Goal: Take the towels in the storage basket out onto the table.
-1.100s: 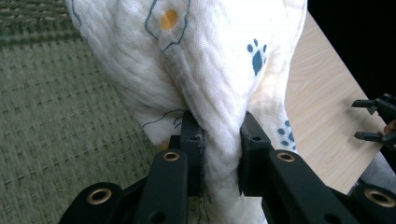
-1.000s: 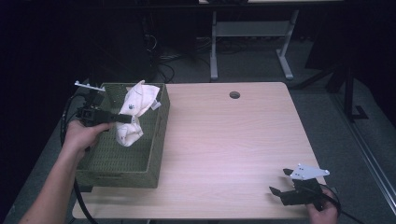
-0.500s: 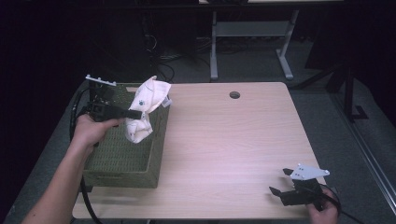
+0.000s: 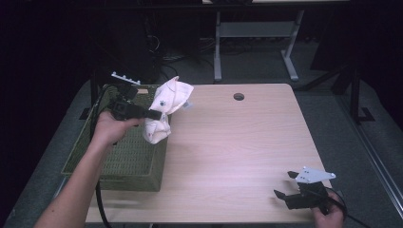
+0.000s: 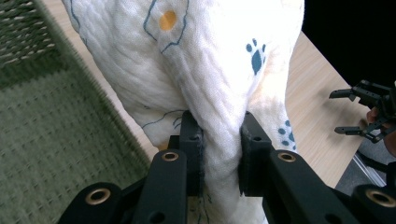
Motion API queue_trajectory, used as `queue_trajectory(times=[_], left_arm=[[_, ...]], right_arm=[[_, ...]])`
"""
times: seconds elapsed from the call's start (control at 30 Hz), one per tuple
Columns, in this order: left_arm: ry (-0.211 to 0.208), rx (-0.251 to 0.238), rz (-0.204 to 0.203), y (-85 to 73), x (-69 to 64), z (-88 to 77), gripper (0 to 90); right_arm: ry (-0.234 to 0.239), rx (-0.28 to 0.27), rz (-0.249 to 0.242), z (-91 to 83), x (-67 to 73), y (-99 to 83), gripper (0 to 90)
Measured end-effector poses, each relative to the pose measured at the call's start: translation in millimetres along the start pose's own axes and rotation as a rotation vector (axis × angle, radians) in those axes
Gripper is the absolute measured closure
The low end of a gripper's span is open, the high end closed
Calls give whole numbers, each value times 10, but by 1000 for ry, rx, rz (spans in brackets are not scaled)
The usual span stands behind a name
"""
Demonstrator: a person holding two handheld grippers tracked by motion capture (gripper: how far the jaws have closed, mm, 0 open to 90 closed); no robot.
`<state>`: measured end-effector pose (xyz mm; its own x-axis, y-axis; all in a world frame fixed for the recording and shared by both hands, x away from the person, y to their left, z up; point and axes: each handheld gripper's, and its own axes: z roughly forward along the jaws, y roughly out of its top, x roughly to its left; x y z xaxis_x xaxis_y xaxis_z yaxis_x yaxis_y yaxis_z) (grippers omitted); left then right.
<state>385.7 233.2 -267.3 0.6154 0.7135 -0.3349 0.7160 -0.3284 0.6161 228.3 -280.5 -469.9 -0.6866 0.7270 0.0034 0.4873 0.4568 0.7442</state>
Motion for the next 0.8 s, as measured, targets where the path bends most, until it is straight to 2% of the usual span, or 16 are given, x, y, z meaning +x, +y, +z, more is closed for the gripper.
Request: queue_trajectory(times=[0.3,0.4,0.8], left_arm=[[-25,38,33,78,-151,237,752],[-10,68,45,111,-183,310,752],[-43,92,70,209,-336,583,752]], right_arm=[[-5,-6,-3,-15,-2,9,140],[-4,-9,-4,-20,1,8,140],[-6,-17,-11,-37,-3,10,140]])
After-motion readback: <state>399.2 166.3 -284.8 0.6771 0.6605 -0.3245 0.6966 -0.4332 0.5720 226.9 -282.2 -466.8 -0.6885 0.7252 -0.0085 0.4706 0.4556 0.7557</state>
